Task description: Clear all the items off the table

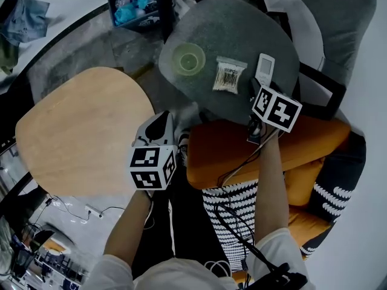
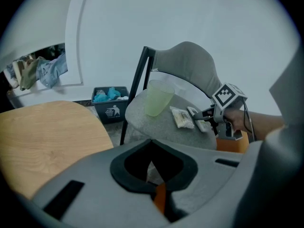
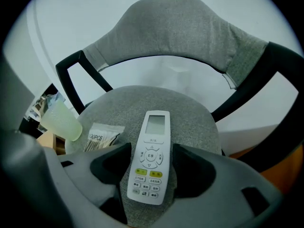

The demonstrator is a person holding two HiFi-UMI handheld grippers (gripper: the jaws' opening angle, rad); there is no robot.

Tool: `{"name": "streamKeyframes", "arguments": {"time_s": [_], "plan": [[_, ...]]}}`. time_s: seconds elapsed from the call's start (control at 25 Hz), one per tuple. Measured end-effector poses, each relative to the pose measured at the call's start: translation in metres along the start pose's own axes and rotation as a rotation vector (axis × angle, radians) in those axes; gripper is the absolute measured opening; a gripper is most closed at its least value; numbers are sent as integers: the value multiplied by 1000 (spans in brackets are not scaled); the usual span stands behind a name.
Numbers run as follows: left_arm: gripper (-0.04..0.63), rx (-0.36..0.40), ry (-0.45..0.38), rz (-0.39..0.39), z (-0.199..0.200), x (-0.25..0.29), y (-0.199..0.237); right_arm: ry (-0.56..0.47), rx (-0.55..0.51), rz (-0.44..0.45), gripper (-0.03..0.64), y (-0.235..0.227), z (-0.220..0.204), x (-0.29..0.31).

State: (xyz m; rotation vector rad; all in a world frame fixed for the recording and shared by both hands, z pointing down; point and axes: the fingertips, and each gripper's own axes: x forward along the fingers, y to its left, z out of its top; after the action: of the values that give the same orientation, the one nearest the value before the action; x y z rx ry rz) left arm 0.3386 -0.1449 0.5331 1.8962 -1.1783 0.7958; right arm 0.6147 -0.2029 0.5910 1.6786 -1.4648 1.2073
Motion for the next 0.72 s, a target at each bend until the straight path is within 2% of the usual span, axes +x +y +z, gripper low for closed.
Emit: {"name": "streamKeyframes", "arguments": {"time_s": [0.36,0.72], "plan": [[0,-33,-15,23,2,-26,10,-22,27,3,291,8,2,-26],[0,-57,-115,38,48,-122,20,-92,31,53,291,60,7,-116]]}}
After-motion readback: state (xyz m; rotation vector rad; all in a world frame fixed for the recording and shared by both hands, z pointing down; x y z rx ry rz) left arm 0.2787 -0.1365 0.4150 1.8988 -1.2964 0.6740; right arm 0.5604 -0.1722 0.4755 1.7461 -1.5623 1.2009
